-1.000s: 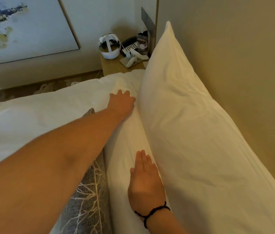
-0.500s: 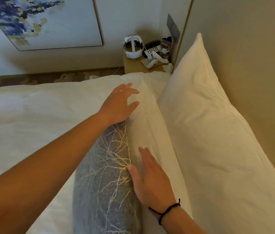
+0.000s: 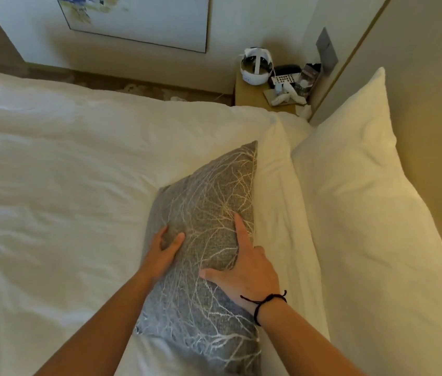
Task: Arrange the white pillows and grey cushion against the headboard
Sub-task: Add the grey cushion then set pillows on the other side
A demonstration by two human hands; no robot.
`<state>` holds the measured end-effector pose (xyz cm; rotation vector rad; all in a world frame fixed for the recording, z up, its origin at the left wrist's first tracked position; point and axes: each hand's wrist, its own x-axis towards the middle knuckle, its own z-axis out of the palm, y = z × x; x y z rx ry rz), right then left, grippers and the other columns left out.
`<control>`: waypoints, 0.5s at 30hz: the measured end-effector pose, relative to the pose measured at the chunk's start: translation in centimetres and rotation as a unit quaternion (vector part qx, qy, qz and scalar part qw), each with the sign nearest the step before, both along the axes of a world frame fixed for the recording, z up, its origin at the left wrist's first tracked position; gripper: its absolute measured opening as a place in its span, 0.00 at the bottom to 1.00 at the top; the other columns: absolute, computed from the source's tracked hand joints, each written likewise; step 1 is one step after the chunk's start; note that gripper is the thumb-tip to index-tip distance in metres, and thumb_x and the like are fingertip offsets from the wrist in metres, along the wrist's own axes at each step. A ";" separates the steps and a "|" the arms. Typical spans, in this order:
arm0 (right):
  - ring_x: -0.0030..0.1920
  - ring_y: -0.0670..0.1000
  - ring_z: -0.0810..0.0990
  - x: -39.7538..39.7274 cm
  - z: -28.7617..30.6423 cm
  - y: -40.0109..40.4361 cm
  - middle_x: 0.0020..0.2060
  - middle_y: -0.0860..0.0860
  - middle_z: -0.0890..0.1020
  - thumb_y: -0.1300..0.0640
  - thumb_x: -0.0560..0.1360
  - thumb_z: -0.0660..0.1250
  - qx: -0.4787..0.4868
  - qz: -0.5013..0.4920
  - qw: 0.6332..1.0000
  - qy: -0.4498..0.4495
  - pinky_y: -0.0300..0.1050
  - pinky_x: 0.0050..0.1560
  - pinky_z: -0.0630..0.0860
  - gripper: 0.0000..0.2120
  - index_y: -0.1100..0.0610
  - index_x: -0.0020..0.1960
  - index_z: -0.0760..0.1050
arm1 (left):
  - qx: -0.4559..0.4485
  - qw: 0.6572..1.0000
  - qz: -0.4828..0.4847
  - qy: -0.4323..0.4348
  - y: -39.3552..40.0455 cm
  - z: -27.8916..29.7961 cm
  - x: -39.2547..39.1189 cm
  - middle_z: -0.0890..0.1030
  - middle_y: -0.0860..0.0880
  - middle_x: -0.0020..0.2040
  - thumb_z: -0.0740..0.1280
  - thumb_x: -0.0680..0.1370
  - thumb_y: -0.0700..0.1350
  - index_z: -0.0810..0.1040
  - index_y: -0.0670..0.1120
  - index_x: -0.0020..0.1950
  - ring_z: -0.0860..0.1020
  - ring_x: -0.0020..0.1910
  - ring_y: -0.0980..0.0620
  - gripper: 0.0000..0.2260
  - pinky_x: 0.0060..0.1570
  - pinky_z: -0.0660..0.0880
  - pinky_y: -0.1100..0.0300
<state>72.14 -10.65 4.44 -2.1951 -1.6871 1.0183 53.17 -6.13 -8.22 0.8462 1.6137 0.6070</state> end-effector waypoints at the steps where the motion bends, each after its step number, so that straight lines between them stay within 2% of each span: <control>1: 0.32 0.49 0.76 0.2 -0.4 -0.2 0.43 0.52 0.77 0.31 0.58 0.74 0.008 -0.007 1.000 0.008 0.42 0.31 0.71 0.57 0.24 0.69 0.33 | -0.004 1.000 0.005 -0.005 0.3 -0.4 0.1 0.60 0.47 0.79 0.64 0.68 0.70 0.56 0.59 0.79 0.64 0.74 0.45 0.42 0.67 0.65 0.51; 4: 0.27 0.45 0.77 1.1 -1.6 -0.4 0.28 0.46 0.79 0.43 0.68 0.74 0.032 -0.001 0.999 0.029 0.43 0.29 0.77 0.51 0.25 0.71 0.38 | -0.025 0.999 -0.002 -0.021 1.0 -1.7 0.7 0.55 0.47 0.81 0.62 0.68 0.72 0.51 0.62 0.79 0.60 0.77 0.44 0.43 0.73 0.61 0.42; 6: 0.29 0.44 0.79 1.9 -2.3 0.0 0.28 0.45 0.80 0.50 0.72 0.72 0.051 0.005 0.997 0.052 0.44 0.34 0.81 0.45 0.25 0.71 0.44 | -0.028 0.999 -0.017 -0.027 1.6 -2.4 1.8 0.56 0.47 0.80 0.61 0.67 0.74 0.49 0.64 0.79 0.59 0.77 0.44 0.44 0.73 0.61 0.41; 8: 0.32 0.43 0.80 3.2 -2.7 0.3 0.33 0.43 0.82 0.54 0.74 0.71 0.074 0.002 0.995 0.069 0.44 0.39 0.82 0.40 0.26 0.71 0.49 | -0.041 0.998 -0.028 -0.047 2.3 -2.6 3.5 0.57 0.48 0.80 0.61 0.65 0.75 0.47 0.65 0.78 0.61 0.76 0.43 0.45 0.71 0.64 0.42; 9: 0.33 0.41 0.80 4.3 -2.6 0.3 0.37 0.41 0.82 0.55 0.75 0.70 0.085 0.000 0.993 0.076 0.40 0.40 0.81 0.39 0.27 0.71 0.51 | -0.047 0.996 -0.034 -0.063 2.7 -2.5 4.7 0.58 0.48 0.80 0.61 0.64 0.76 0.46 0.66 0.78 0.62 0.76 0.43 0.47 0.70 0.66 0.42; 12: 0.40 0.31 0.74 8.7 -1.0 0.1 0.51 0.29 0.74 0.53 0.74 0.70 0.125 -0.022 0.990 0.067 0.20 0.43 0.70 0.37 0.26 0.70 0.54 | -0.046 0.990 -0.059 -0.116 3.6 -1.7 9.4 0.61 0.49 0.79 0.63 0.64 0.76 0.45 0.67 0.78 0.67 0.73 0.42 0.47 0.67 0.70 0.39; 13: 0.44 0.31 0.74 10.1 -0.3 -0.1 0.53 0.28 0.73 0.52 0.73 0.71 0.132 -0.028 0.989 0.056 0.19 0.44 0.67 0.37 0.25 0.70 0.54 | -0.037 0.989 -0.067 -0.129 3.7 -1.5 11.0 0.62 0.49 0.78 0.63 0.64 0.76 0.45 0.67 0.78 0.68 0.72 0.42 0.47 0.67 0.70 0.38; 15: 0.52 0.36 0.77 11.9 0.5 -0.2 0.59 0.30 0.74 0.50 0.73 0.71 0.135 -0.027 0.990 0.031 0.24 0.51 0.69 0.37 0.25 0.70 0.54 | -0.015 0.989 -0.073 -0.131 3.7 -1.5 13.2 0.62 0.49 0.78 0.62 0.66 0.75 0.44 0.66 0.78 0.67 0.73 0.43 0.46 0.68 0.69 0.38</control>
